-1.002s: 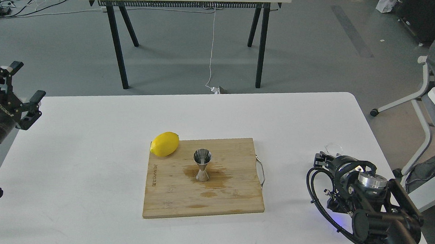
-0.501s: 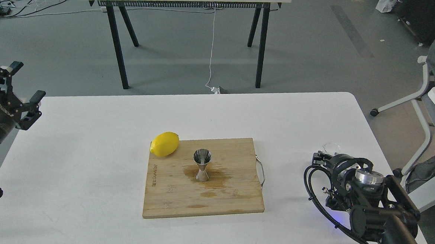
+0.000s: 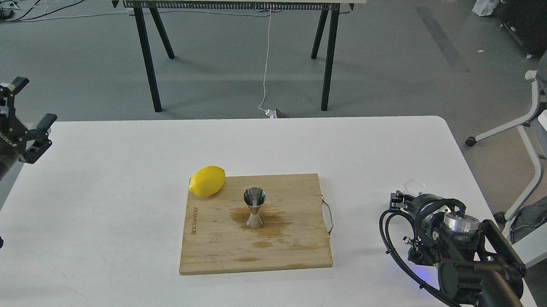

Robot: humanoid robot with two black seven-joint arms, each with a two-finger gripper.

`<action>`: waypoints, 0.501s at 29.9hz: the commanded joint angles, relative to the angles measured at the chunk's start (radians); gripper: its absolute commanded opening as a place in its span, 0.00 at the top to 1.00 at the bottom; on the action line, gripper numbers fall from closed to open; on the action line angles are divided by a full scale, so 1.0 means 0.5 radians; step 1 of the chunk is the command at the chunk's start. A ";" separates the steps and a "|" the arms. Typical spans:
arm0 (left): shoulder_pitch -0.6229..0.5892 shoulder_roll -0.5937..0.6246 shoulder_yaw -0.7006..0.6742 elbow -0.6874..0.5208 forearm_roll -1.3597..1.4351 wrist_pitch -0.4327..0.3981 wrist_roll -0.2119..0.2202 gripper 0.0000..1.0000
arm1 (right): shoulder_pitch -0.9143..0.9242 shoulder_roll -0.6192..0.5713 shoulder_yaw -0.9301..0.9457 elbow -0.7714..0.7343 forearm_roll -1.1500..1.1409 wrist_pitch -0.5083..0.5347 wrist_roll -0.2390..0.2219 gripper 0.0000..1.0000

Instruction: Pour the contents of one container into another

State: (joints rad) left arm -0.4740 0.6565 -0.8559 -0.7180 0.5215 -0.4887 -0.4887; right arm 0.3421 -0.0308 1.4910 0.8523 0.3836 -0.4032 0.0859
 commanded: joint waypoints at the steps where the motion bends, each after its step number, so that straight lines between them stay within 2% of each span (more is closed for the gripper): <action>1: 0.000 0.000 0.000 0.000 0.000 0.000 0.000 0.01 | 0.000 0.000 0.000 0.001 0.003 0.000 0.000 0.41; 11: 0.000 0.000 0.000 0.000 0.000 0.000 0.000 0.01 | 0.000 0.000 -0.003 0.010 0.003 -0.004 0.000 0.36; 15: 0.000 0.000 0.000 0.000 0.000 0.000 0.000 0.01 | 0.000 0.000 -0.003 0.016 0.000 -0.007 0.000 0.28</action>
State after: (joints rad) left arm -0.4740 0.6566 -0.8559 -0.7179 0.5215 -0.4887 -0.4887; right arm 0.3421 -0.0307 1.4895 0.8584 0.3847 -0.4051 0.0859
